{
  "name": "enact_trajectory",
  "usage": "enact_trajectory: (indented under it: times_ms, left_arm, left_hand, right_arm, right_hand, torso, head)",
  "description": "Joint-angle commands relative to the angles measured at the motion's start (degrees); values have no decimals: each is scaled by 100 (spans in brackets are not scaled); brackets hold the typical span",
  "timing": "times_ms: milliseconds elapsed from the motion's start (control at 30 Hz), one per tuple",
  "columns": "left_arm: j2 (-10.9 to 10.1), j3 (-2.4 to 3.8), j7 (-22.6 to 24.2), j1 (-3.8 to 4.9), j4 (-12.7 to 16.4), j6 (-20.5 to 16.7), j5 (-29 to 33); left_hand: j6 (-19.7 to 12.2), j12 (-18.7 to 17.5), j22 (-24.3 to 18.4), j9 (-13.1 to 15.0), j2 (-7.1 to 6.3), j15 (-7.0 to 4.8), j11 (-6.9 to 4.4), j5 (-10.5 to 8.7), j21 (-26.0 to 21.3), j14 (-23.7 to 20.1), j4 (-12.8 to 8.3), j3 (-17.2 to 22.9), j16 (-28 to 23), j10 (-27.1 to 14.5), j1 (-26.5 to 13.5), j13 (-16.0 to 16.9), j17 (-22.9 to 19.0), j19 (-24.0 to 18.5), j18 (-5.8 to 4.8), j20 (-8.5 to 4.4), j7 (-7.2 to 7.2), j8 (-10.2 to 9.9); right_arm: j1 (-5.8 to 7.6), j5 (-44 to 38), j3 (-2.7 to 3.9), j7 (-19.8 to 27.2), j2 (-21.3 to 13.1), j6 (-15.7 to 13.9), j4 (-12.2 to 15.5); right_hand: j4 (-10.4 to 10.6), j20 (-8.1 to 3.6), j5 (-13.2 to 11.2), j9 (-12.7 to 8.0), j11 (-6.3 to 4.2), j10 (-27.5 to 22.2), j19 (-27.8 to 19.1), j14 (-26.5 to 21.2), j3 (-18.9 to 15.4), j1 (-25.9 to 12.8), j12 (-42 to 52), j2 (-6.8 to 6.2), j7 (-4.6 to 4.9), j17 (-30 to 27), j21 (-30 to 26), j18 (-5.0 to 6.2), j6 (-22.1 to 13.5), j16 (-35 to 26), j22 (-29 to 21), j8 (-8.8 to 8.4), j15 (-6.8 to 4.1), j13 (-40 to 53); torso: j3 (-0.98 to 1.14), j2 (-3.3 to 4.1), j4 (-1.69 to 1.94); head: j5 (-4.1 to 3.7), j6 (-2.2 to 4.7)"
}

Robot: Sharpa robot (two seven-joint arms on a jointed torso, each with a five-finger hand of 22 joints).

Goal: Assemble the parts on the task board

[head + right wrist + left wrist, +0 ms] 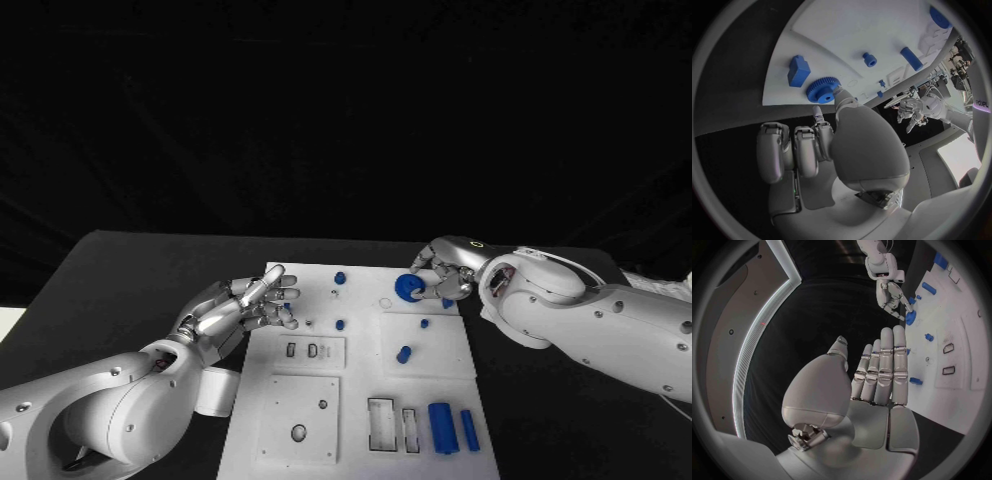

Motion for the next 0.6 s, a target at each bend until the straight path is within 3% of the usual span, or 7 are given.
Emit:
enact_trajectory:
  times_ms: [33, 300, 600]
  left_arm:
    - [10, 3, 27, 6, 5, 132, 9]
    - [12, 3, 22, 6, 3, 141, 9]
    - [8, 3, 19, 6, -1, 145, 9]
  left_hand:
    - [-20, -27, -3, -3, 37, -8, -5, -7, -5, -31, -26, 5, -19, -37, 16, 7, 9, -22, 8, 2, 3, -26]
    - [-20, -27, -3, -3, 37, -8, -5, -7, -5, -31, -26, 5, -19, -37, 16, 7, 9, -22, 8, 2, 3, -26]
    - [-15, -26, -4, -1, 45, -7, -6, -7, -7, -39, -33, 6, -28, -32, 25, 10, 12, -35, 10, 5, 1, -24]
  right_arm:
    - [-10, -125, 2, 14, 36, 112, -9]
    - [-17, -139, 2, 15, 118, 132, -91]
    - [-37, -186, 1, 11, 174, 179, -160]
  right_hand:
    - [-25, -1, 9, 8, -6, 145, 31, 547, 23, 44, 33, 20, -2, 1202, 42, -41, 53, 47, 34, 41, 34, 652]
    - [-79, -2, 9, 7, -10, 151, 42, 550, 71, 91, 63, 97, -7, 1223, 57, -46, 106, 60, 63, 62, 32, 690]
    - [-182, -5, 27, 6, -18, 161, 49, 552, 136, 167, 98, 165, -14, 1241, 69, -51, 190, 71, 86, 76, 28, 733]
  torso:
    - [-2, 3, 1]
    - [-8, 5, 12]
    - [-5, 6, 6]
  head:
    - [-1, -3]
    - [-31, 9]
    - [-9, -23]
